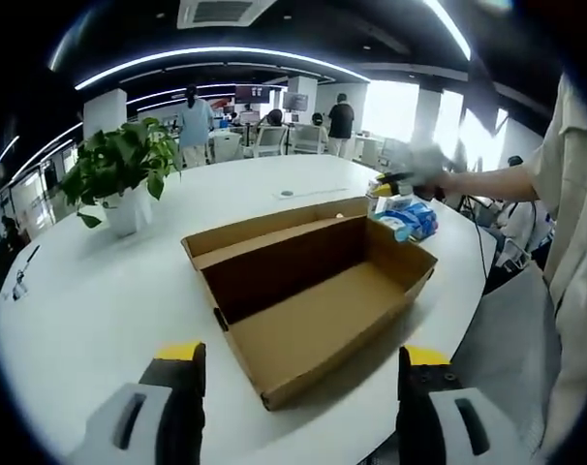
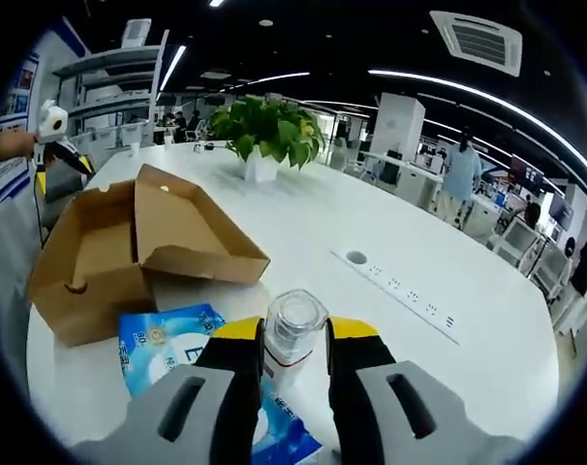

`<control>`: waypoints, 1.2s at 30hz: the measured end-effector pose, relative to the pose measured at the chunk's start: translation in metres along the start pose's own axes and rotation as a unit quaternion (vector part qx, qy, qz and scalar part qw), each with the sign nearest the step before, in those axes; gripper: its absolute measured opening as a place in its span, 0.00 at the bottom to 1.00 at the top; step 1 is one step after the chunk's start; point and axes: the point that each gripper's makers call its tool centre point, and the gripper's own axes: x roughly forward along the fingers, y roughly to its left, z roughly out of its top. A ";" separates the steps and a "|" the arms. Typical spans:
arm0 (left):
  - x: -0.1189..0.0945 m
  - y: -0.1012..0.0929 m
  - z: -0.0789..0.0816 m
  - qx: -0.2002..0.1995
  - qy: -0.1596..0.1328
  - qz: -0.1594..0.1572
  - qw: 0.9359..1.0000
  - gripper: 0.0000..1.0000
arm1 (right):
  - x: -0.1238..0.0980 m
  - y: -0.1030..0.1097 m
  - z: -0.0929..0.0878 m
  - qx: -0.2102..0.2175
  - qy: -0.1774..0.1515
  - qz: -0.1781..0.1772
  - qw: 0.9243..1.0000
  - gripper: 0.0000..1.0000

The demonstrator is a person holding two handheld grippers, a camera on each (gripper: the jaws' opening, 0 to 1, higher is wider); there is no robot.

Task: Operate the shoe box by opening the lid, removing the specified soft item, and placing it in the target area until the item is outside and the box remains undamaged.

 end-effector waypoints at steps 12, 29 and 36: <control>0.000 0.010 -0.001 -0.004 0.002 0.025 1.000 0.72 | -0.009 0.001 0.003 0.007 0.006 -0.011 1.000 0.28; 0.003 0.032 -0.015 -0.026 0.029 0.081 0.996 0.32 | -0.035 0.022 0.046 0.074 -0.004 -0.014 0.997 0.35; 0.006 0.037 -0.028 -0.067 0.048 0.095 0.992 0.24 | -0.026 0.046 0.061 0.087 0.011 0.011 0.996 0.33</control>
